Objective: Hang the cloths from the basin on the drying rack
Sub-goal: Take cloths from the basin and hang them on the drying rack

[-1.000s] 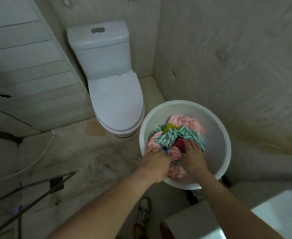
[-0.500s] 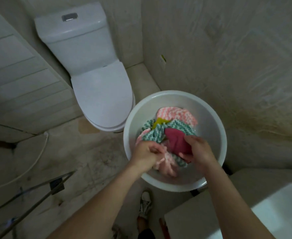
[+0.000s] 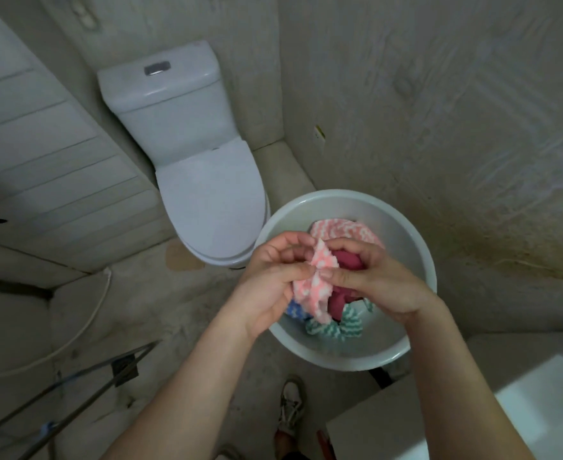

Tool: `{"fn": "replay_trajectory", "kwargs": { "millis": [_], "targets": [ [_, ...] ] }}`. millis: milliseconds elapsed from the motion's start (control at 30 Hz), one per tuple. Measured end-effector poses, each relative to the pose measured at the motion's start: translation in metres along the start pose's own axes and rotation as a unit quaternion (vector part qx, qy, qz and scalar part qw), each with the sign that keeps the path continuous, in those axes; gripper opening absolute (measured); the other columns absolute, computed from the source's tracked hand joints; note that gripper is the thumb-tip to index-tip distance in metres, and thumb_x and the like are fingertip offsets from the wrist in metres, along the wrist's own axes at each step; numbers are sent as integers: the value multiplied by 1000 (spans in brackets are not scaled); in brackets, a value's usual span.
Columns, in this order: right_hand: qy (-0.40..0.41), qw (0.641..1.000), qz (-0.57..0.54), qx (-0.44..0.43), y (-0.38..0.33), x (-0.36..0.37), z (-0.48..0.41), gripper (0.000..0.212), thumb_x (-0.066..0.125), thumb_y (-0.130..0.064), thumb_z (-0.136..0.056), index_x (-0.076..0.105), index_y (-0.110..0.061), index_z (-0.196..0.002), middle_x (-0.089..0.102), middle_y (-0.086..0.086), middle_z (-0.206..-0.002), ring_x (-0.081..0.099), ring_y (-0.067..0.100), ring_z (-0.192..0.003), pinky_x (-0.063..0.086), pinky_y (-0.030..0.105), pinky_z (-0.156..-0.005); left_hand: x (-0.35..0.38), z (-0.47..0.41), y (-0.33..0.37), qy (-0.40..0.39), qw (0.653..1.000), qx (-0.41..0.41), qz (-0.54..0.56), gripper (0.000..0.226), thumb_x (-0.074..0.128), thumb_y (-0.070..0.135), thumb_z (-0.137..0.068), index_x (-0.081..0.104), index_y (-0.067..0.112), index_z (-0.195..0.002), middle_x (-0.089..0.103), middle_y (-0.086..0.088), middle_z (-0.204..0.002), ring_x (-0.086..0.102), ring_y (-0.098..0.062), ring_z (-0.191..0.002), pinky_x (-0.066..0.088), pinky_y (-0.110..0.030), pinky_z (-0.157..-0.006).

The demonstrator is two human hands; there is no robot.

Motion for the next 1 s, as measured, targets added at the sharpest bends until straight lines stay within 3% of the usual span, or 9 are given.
{"fn": "replay_trajectory", "kwargs": {
  "millis": [133,233,333,433,567,700,733,867,1000],
  "targets": [
    [95,991,60,-72,-32,-4,-4,30,85,-16,-65,65,-3,-83,57,27,-72,54,23,-66,49,39,-61,-13,12,30,58,981,78,-166,32,68,-1,-80,63,22,-102,63,-5,-90,59,-15,-80,50,-24,-65],
    [123,986,-14,-108,-53,6,-7,14,73,-5,-72,61,-13,-72,54,13,-65,50,19,-59,41,26,-55,-17,24,33,43,980,54,-187,36,75,26,-74,62,18,-107,65,-6,-92,61,-15,-83,52,-26,-75],
    [110,981,-123,-99,-64,27,-11,9,68,-12,-68,60,-16,-67,51,14,-71,46,23,-65,36,31,-61,-19,45,47,33,976,74,-200,32,70,24,-72,67,1,-94,69,-6,-84,61,-14,-78,51,-26,-72],
    [117,978,-155,-72,-64,45,-16,22,71,-18,-63,62,-5,-77,47,11,-69,44,20,-62,31,30,-57,-38,66,68,73,976,118,-169,11,70,23,-80,70,12,-82,65,-2,-78,57,-13,-76,45,-26,-72],
    [111,989,-88,-38,-63,87,-22,23,67,-26,-75,60,-11,-60,46,12,-53,41,21,-49,22,33,-49,-76,108,102,136,976,157,-61,11,65,24,-85,63,13,-86,59,-16,-84,52,-25,-79,41,-40,-76],
    [128,987,58,-78,-75,131,-20,17,64,-14,-89,69,-8,-74,65,5,-68,59,10,-54,43,17,-50,-97,159,138,185,948,205,-156,22,67,28,-85,64,8,-93,55,-17,-84,46,-27,-78,36,-41,-73],
    [115,985,93,-90,-81,148,-18,9,64,-11,-89,73,-13,-87,69,-1,-82,63,2,-62,47,14,-58,-104,174,144,192,943,211,-172,23,67,26,-86,65,6,-98,57,-17,-85,47,-27,-79,36,-40,-73],
    [-20,965,224,-139,-110,229,2,47,69,-10,-84,61,-32,-124,57,-19,-116,58,-8,-93,47,14,-86,-126,235,160,197,933,198,-228,19,60,13,-90,70,11,-105,72,5,-89,63,-6,-84,48,-19,-78],
    [-327,911,236,-88,-105,329,39,59,71,-5,-80,56,-35,-129,64,-2,-121,64,15,-105,52,32,-93,-136,282,160,159,920,149,-327,21,61,19,-90,72,14,-108,74,6,-100,67,-6,-96,50,-20,-86]
  ]
}}
Point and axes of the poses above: each hand's wrist, its own z-axis away from the middle knuckle, its own x-axis out of the palm, y = z × x, the point moved 9 cm from there along -z, towards the middle knuckle
